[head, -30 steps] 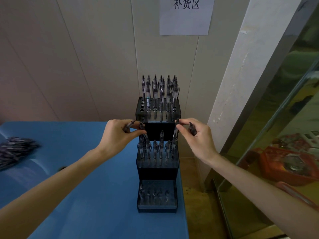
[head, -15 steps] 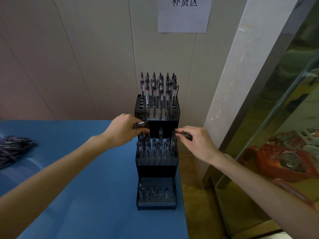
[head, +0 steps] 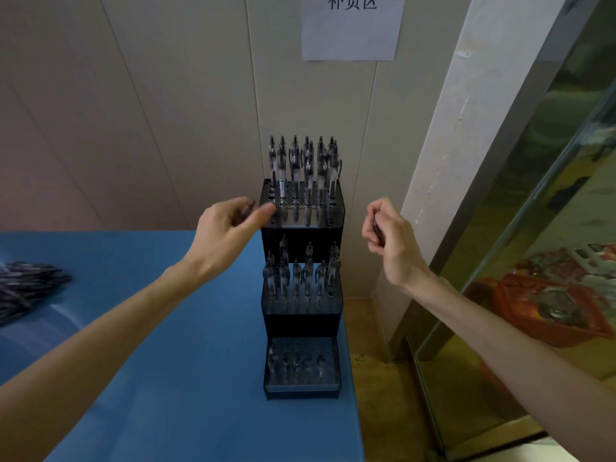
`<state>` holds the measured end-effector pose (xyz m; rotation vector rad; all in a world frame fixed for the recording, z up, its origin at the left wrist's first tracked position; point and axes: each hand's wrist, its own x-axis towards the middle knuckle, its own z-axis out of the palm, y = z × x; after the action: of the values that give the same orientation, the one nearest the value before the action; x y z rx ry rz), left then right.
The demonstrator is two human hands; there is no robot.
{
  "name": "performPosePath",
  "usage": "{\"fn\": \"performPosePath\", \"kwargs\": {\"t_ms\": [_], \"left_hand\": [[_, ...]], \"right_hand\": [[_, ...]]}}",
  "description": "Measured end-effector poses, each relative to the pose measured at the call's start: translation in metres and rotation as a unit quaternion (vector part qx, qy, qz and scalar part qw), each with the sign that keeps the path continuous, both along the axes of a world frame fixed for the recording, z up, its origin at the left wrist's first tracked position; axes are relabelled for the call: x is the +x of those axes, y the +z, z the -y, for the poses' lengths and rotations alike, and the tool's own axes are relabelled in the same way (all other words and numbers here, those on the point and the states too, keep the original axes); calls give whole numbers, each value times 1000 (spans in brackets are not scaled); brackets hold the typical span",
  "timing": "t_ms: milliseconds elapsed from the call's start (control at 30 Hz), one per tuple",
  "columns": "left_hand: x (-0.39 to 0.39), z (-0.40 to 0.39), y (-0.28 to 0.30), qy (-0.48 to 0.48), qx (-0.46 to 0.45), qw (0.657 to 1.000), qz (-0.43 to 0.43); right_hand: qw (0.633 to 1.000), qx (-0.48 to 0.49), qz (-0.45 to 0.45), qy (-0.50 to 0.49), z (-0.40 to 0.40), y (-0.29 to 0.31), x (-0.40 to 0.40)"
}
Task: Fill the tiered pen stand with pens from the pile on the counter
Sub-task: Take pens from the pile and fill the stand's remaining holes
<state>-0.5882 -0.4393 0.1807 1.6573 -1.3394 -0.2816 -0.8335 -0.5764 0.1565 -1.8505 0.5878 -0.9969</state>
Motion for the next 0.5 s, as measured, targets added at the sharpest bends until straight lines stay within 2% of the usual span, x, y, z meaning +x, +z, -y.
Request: {"fn": "performPosePath", "kwargs": {"t_ms": [67,133,333,500], "left_hand": [[-6,0,10,-47,-19,994,-95],[-12,1,19,-54,-20,991,-118],[-21,3,34,-42,-66,997,20],[-25,4,37,-55,-98,993,32]], "right_hand": [[999,9,37,21,-3,12,8],[997,-4,71,31,-7,23,14],[994,-35,104,4,-2,43,30],[991,-45,123,-16,0,41,29]]}}
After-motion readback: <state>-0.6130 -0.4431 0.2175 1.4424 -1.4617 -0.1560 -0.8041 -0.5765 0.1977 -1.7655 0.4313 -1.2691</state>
